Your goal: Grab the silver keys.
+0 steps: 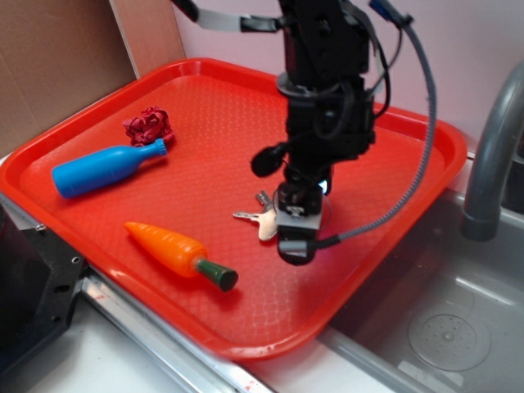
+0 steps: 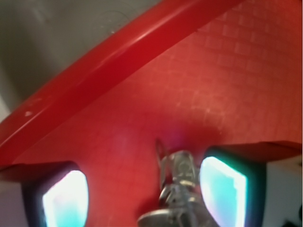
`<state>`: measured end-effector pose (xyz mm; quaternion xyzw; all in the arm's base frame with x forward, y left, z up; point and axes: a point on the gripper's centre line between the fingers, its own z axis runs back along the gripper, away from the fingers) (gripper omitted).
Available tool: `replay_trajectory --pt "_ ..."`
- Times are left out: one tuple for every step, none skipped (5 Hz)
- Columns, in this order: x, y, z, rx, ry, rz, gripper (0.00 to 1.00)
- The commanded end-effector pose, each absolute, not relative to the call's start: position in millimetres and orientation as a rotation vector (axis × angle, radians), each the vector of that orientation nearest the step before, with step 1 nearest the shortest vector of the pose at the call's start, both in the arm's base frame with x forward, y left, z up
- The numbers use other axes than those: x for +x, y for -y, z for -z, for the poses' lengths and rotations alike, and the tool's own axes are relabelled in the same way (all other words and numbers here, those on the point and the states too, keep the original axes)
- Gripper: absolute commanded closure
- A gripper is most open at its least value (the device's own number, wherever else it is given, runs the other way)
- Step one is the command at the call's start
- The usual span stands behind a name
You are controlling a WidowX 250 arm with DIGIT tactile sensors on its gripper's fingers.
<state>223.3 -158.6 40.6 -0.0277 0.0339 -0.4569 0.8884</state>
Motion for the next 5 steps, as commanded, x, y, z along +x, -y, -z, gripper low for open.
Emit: replay_trajectory --pt "224 162 -41 -0.015 -0.076 0.906 1.00" --pt "220 152 -41 -0.002 -0.093 0.913 1.00" --pt "221 146 -53 -0.023 -0.079 0.875 1.00" --pt "225 137 -64 0.020 -0.067 0.830 1.00" --pt "222 126 -94 0.065 -0.081 0.660 1.00"
